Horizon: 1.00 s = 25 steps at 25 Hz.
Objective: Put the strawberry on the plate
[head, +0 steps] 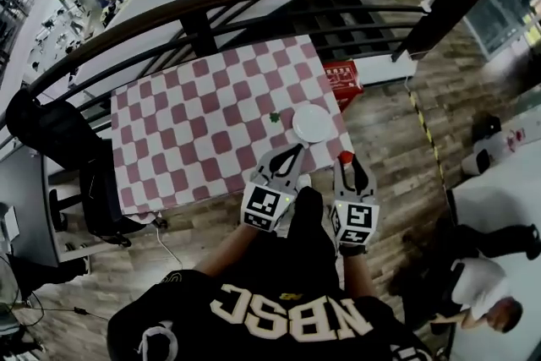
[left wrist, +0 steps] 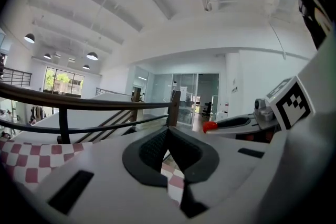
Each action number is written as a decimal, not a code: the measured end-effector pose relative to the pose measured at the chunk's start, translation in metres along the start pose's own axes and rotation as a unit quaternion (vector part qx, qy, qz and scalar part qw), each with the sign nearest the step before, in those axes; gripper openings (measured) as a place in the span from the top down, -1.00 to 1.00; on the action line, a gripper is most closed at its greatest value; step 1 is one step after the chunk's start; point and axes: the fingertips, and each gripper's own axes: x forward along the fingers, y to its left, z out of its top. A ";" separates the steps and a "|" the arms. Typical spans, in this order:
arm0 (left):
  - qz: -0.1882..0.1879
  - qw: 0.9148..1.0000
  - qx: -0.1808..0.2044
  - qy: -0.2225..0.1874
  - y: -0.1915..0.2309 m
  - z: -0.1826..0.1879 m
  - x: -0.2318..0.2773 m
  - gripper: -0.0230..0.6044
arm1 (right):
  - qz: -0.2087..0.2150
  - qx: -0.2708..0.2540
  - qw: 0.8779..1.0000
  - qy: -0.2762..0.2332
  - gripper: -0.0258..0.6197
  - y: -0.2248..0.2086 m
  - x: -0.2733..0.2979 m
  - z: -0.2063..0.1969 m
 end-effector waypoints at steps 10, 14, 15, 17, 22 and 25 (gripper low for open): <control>0.017 0.998 -0.007 0.067 0.053 -0.031 0.091 0.89 | 0.063 -0.061 0.995 0.051 0.48 -0.067 0.105 0.001; 0.019 0.996 -0.003 0.082 0.070 -0.035 0.117 0.89 | 0.112 -0.123 0.985 0.054 0.48 -0.078 0.143 0.011; 0.017 0.996 0.000 0.086 0.073 -0.037 0.122 0.89 | 0.127 -0.138 0.981 0.055 0.48 -0.078 0.150 0.012; 0.013 0.996 0.008 0.092 0.078 -0.041 0.132 0.89 | 0.157 -0.169 0.971 0.057 0.48 -0.075 0.163 0.011; 0.005 0.993 0.012 0.115 0.090 -0.062 0.150 0.89 | 0.249 -0.253 0.932 0.077 0.48 -0.047 0.187 -0.013; 0.000 0.991 0.008 0.134 0.093 -0.083 0.154 0.89 | 0.296 -0.297 0.903 0.096 0.48 -0.027 0.196 -0.044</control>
